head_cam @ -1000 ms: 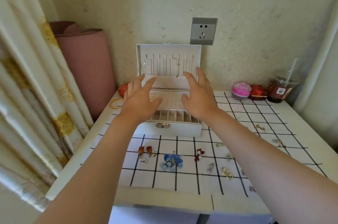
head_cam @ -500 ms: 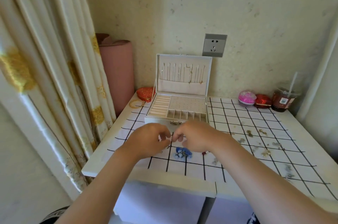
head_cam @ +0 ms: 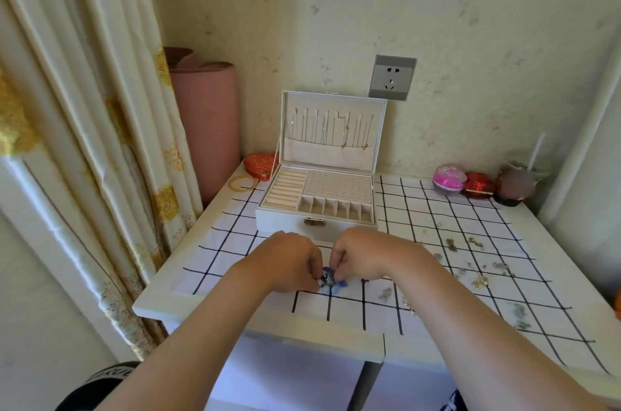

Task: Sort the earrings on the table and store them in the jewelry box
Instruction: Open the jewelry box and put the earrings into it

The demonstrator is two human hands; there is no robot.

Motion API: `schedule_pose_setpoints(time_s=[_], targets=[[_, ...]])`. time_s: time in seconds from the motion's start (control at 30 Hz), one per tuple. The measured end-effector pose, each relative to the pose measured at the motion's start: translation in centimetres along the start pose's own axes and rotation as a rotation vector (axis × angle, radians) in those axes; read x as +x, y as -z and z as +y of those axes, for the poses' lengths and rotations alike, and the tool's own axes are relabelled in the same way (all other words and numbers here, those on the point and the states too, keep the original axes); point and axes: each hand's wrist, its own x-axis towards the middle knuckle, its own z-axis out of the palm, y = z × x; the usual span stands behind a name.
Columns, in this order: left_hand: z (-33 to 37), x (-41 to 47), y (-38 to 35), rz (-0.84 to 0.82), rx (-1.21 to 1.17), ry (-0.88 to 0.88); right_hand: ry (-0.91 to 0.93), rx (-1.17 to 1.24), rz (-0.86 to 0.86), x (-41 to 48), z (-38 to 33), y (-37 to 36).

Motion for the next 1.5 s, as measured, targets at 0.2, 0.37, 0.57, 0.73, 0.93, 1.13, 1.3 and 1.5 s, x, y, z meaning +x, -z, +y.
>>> schedule_pose_setpoints(time_s=[0.2,0.37,0.57,0.73,0.93,1.13,1.3,1.5], targets=[[0.3,-0.2,0.3,-0.035,0.032,0.016,0.010,-0.052,0.008,0.2,-0.5,-0.2],[-0.4,0.1,0.6,-0.050,-0.097,0.061,-0.002,0.085,0.033,0.0,0.3,0.7],[-0.1,0.7,1.5,0.030,-0.657,0.066,0.076,0.436,0.116,-1.3,0.9,2.8],[-0.2,1.1,1.7,0.103,-0.787,0.084,0.104,0.614,0.146,-1.3,1.4,3.1],[-1.1,1.3,1.6,0.028,-0.655,0.109,0.061,0.541,0.068,-0.7,1.8,2.4],[-1.1,1.4,1.4,0.027,-0.574,0.113,0.065,0.413,0.076,-0.4,1.4,2.2],[-0.8,1.0,2.5,0.126,-0.661,0.118,0.072,0.565,0.127,-0.8,1.5,2.6],[-0.8,1.0,3.6,0.171,-0.874,0.142,0.123,0.900,0.284,-0.6,0.4,2.9]])
